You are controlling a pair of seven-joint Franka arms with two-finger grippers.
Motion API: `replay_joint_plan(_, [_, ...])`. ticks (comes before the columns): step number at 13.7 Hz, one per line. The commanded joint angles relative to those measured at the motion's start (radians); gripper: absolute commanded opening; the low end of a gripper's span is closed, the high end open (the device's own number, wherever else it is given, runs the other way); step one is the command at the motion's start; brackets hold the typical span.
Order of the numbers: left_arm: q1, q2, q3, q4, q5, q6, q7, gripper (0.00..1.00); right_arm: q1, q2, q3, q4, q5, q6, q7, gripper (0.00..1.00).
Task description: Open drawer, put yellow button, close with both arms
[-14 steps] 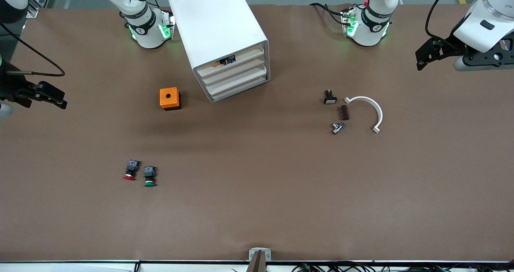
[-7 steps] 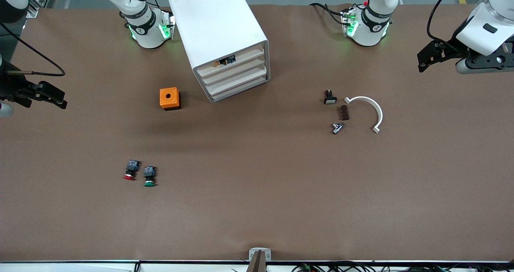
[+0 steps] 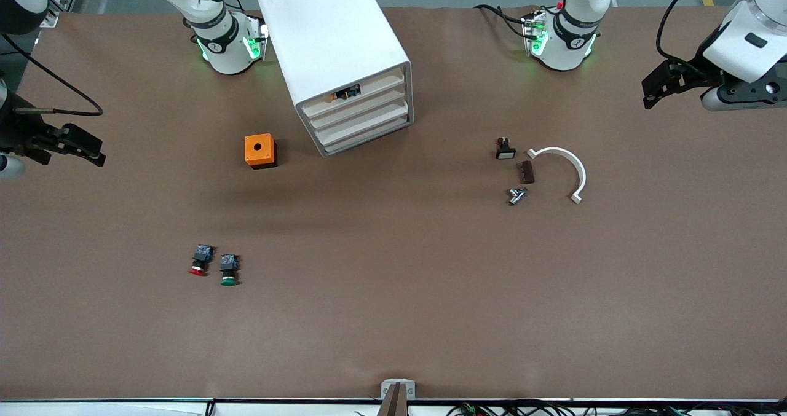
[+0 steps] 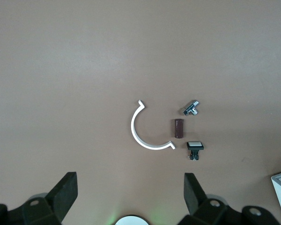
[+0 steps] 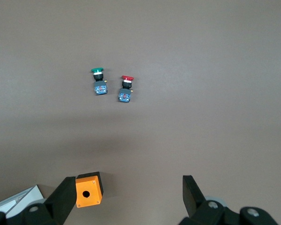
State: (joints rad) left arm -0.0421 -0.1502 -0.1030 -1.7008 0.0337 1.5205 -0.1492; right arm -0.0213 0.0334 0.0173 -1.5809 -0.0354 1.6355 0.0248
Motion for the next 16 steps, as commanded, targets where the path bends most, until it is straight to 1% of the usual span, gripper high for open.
replay_joint_plan(1, [0.019, 0.009, -0.007, 0.032, -0.001, -0.028, 0.014, 1.0, 0.007, -0.026, 0.001, -0.019, -0.021, 0.004, 0.001, 1.0])
replay_joint_plan(11, [0.036, 0.017, -0.007, 0.043, -0.001, -0.051, 0.005, 1.0, 0.004, -0.023, 0.0, -0.019, -0.024, 0.006, 0.006, 1.0])
replay_joint_plan(16, [0.037, 0.017, -0.007, 0.053, -0.001, -0.062, 0.004, 1.0, -0.014, -0.02, -0.005, -0.021, -0.023, 0.014, 0.006, 1.0])
